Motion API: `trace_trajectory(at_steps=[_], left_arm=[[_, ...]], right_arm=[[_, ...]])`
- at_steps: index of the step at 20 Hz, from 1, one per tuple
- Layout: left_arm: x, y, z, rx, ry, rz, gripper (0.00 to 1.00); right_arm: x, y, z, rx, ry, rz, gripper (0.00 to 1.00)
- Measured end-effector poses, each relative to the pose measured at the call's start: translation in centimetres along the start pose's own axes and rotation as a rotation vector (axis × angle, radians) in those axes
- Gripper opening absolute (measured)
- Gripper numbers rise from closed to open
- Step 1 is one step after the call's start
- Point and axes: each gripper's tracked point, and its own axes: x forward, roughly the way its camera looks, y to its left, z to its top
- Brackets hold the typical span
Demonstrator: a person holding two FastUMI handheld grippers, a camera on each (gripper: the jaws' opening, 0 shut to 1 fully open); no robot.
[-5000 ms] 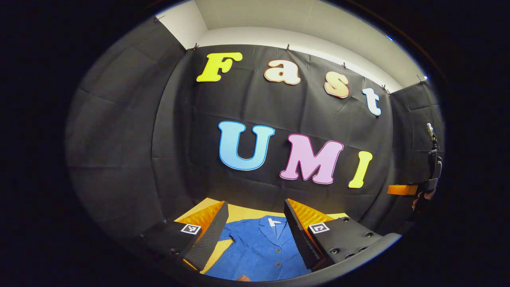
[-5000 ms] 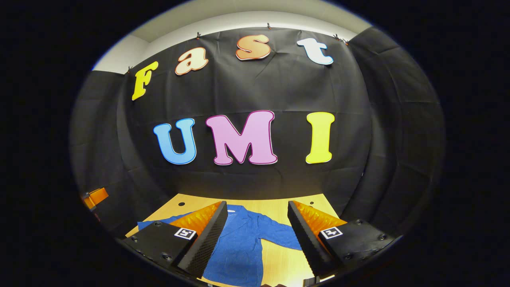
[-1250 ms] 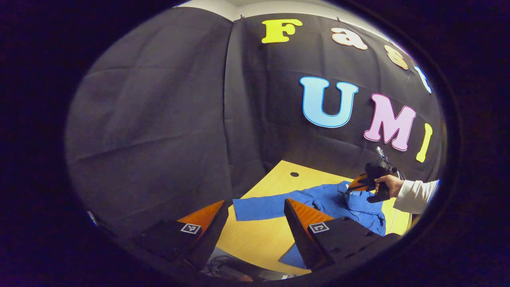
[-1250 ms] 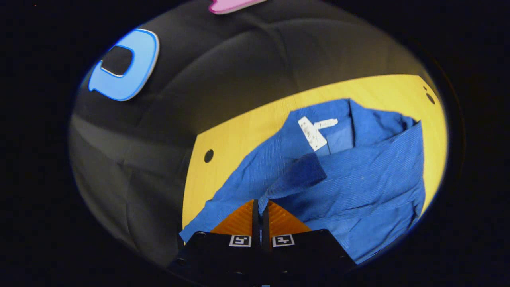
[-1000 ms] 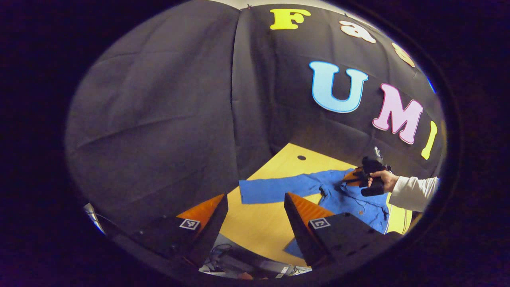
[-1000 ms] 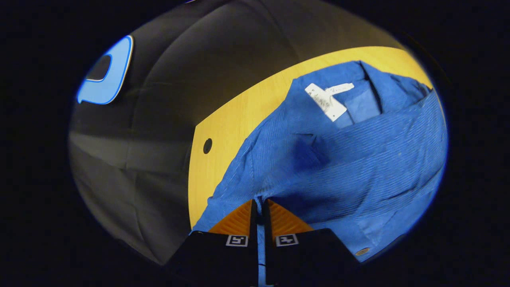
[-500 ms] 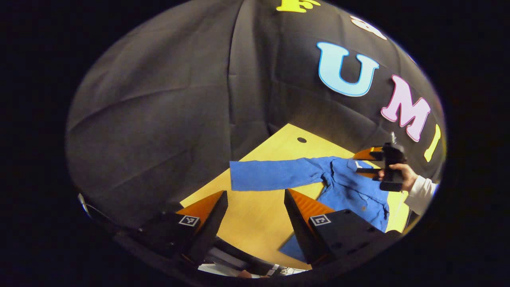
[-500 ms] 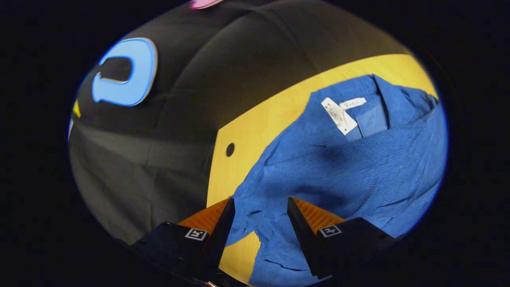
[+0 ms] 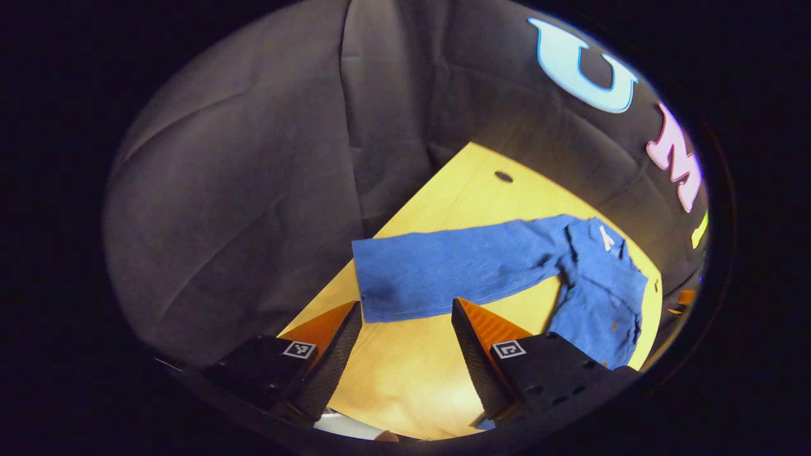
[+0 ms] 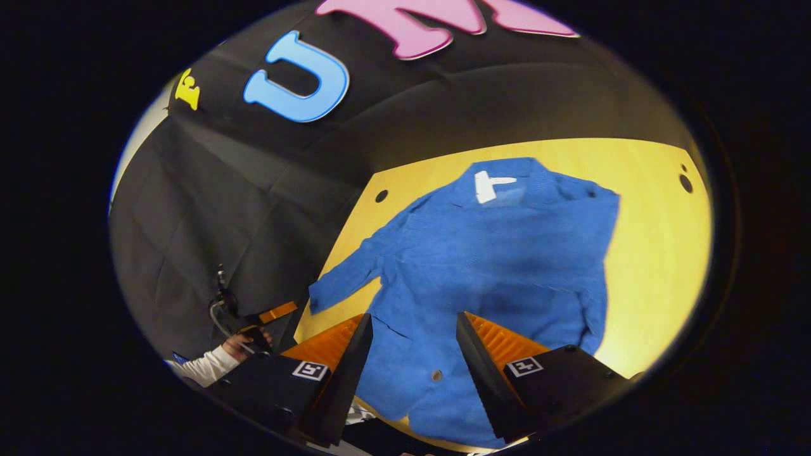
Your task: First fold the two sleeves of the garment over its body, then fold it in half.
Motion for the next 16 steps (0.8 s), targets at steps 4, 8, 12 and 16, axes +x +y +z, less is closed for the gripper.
trace_trajectory(at_steps=[4, 8, 12, 16], left_arm=[[3.8, 0.9, 0.2, 0.018, 0.138, 0.035, 0.83], [6.1, 0.3, -0.1, -0.036, 0.221, -0.023, 0.83], [6.9, 1.0, 1.4, -0.044, 0.21, -0.017, 0.81], [7.2, 2.3, 0.9, 0.041, 0.272, 0.045, 0.69]], right_arm=[[-5.1, -5.4, -2.7, 0.169, -0.056, -0.085, 0.86], [-9.9, -8.7, -5.9, 0.246, -0.085, -0.164, 0.86], [-12.2, -8.5, -6.6, 0.299, -0.114, -0.169, 0.87], [-12.5, -6.9, -6.6, 0.311, -0.125, -0.148, 0.86]])
